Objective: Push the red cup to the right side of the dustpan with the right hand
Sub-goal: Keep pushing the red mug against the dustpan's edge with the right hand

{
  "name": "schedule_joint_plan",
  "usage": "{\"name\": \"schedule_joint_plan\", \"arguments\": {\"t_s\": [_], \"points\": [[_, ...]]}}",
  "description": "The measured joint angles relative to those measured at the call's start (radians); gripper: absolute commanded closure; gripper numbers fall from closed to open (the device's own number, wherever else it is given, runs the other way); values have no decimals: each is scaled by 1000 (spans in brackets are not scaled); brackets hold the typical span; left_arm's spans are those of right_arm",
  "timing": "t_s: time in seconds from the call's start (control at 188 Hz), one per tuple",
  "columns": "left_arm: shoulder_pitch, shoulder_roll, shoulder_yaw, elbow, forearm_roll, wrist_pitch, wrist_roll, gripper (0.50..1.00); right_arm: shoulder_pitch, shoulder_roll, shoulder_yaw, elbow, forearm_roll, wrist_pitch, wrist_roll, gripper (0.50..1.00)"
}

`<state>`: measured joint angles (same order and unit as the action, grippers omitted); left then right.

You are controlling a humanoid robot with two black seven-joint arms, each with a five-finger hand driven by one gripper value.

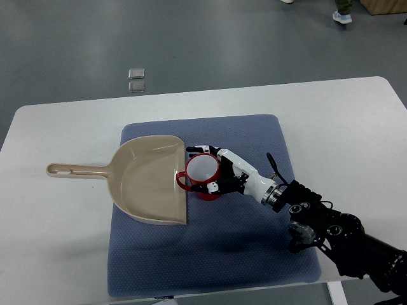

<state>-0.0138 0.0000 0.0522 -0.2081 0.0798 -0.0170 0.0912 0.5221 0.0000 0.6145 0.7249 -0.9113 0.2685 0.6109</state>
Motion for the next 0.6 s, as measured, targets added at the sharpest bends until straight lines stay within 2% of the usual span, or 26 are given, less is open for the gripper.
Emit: {"name": "schedule_joint_plan", "arguments": {"t_s": [0.35,0.6], "points": [[0,0,0,-1,0,0,0,500,1,-1,20,50,20,11,0,568],[0,0,1,-1,0,0,0,500,1,-38,23,83,41,11,0,566]]}}
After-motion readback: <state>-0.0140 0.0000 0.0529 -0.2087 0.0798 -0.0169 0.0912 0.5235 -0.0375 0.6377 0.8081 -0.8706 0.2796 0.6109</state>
